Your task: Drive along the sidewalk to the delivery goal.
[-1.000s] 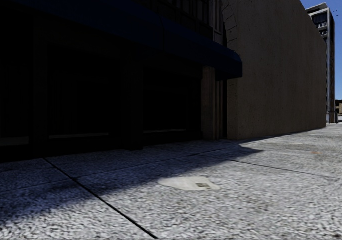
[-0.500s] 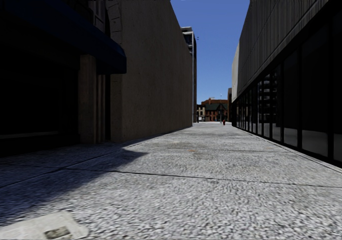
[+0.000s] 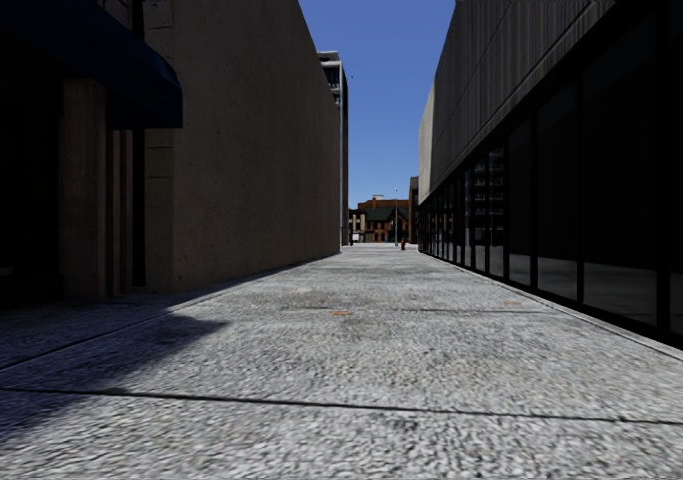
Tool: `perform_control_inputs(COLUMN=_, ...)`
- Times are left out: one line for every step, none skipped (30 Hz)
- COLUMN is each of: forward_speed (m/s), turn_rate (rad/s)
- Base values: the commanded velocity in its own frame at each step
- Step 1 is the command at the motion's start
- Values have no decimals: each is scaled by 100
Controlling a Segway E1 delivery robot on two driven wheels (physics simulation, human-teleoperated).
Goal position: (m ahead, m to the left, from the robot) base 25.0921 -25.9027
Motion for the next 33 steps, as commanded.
perform_control_inputs(forward_speed=169, turn_rate=0)
perform_control_inputs(forward_speed=169, turn_rate=0)
perform_control_inputs(forward_speed=169, turn_rate=0)
perform_control_inputs(forward_speed=169, turn_rate=0)
perform_control_inputs(forward_speed=169, turn_rate=0)
perform_control_inputs(forward_speed=169, turn_rate=0)
perform_control_inputs(forward_speed=169, turn_rate=0)
perform_control_inputs(forward_speed=169, turn_rate=0)
perform_control_inputs(forward_speed=169, turn_rate=0)
perform_control_inputs(forward_speed=169, turn_rate=0)
perform_control_inputs(forward_speed=169, turn_rate=0)
perform_control_inputs(forward_speed=169, turn_rate=0)
perform_control_inputs(forward_speed=169, turn_rate=0)
perform_control_inputs(forward_speed=169, turn_rate=0)
perform_control_inputs(forward_speed=169, turn_rate=-4)
perform_control_inputs(forward_speed=168, turn_rate=-32)
perform_control_inputs(forward_speed=168, turn_rate=-60)
perform_control_inputs(forward_speed=168, turn_rate=-72)
perform_control_inputs(forward_speed=168, turn_rate=-75)
perform_control_inputs(forward_speed=168, turn_rate=-75)
perform_control_inputs(forward_speed=168, turn_rate=-70)
perform_control_inputs(forward_speed=168, turn_rate=-3)
perform_control_inputs(forward_speed=168, turn_rate=-2)
perform_control_inputs(forward_speed=168, turn_rate=-1)
perform_control_inputs(forward_speed=168, turn_rate=-1)
perform_control_inputs(forward_speed=168, turn_rate=-1)
perform_control_inputs(forward_speed=168, turn_rate=-1)
perform_control_inputs(forward_speed=168, turn_rate=-1)
perform_control_inputs(forward_speed=168, turn_rate=-1)
perform_control_inputs(forward_speed=168, turn_rate=-1)
perform_control_inputs(forward_speed=168, turn_rate=-1)
perform_control_inputs(forward_speed=168, turn_rate=-1)
perform_control_inputs(forward_speed=168, turn_rate=-1)
